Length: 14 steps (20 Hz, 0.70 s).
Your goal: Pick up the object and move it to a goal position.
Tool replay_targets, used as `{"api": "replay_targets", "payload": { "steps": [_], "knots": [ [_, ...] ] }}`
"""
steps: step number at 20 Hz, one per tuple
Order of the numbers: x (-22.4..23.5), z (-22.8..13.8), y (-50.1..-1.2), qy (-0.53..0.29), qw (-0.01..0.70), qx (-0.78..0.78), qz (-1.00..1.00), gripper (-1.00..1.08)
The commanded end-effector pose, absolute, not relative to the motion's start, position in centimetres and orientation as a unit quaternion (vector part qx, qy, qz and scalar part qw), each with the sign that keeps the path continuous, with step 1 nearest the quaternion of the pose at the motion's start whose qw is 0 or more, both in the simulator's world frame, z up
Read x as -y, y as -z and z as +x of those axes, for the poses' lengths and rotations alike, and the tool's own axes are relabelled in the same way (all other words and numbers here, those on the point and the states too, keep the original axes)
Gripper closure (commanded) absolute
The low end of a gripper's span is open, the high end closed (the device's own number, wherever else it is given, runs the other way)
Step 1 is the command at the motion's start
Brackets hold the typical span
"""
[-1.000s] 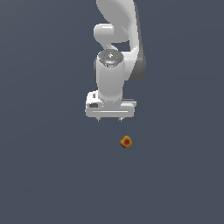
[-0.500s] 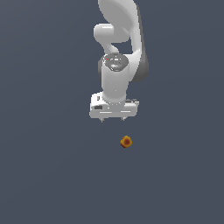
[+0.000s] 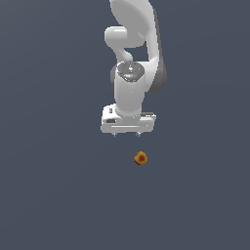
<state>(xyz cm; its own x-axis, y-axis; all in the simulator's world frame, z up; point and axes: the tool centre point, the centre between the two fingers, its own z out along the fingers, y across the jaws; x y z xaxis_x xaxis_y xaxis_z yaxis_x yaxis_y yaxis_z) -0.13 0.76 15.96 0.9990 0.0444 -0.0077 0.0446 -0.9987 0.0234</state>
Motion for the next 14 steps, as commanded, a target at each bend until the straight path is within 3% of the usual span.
{"api": "replay_targets", "payload": {
  "steps": [1, 14],
  "knots": [
    [-1.0, 0.1, -15.7, 0.003, 0.011, -0.010, 1.000, -0.92],
    [-3.4, 2.1, -12.6, 0.002, 0.004, 0.118, 0.993, -0.92]
  ]
}}
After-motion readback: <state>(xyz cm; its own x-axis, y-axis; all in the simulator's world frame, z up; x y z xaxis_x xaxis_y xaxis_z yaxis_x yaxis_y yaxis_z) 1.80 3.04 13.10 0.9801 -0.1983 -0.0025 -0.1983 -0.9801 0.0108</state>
